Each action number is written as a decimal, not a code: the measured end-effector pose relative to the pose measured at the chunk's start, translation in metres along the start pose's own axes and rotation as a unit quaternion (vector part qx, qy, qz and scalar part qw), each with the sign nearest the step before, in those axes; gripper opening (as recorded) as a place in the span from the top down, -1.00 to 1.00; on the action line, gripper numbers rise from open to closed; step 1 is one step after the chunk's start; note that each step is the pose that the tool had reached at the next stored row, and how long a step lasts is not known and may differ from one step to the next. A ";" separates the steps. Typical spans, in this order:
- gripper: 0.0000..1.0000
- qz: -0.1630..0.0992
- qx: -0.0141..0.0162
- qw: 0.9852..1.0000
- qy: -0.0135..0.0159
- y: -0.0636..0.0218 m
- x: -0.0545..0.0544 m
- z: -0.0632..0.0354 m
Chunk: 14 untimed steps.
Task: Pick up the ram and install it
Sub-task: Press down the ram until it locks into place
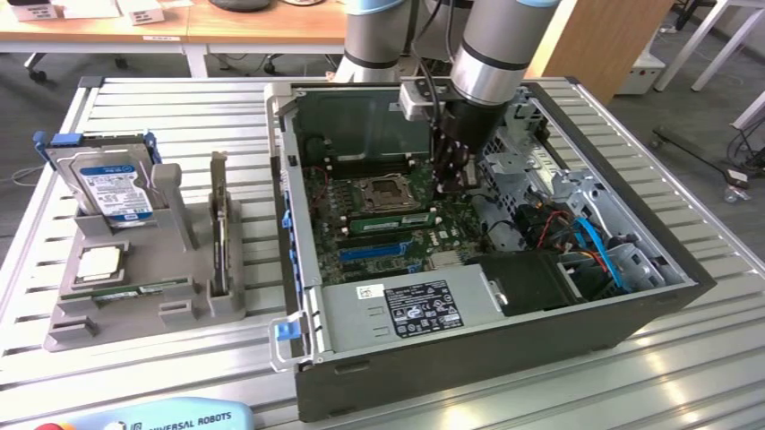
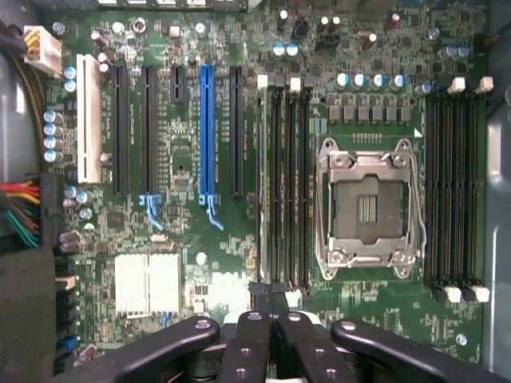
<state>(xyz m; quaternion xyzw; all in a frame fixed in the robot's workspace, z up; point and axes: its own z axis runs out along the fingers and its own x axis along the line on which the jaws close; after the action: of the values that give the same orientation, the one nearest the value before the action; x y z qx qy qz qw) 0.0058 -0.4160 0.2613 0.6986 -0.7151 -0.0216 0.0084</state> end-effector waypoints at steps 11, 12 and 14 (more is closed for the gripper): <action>0.80 0.000 0.000 1.000 0.000 -0.0014 0.000 0.0068; 0.80 0.000 0.000 1.000 0.000 -0.0014 0.000 0.0081; 0.80 0.000 0.001 1.000 0.000 -0.0015 0.000 0.0104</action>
<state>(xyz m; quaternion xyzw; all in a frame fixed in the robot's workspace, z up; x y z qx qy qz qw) 0.0069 -0.4161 0.2508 0.6986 -0.7152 -0.0213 0.0079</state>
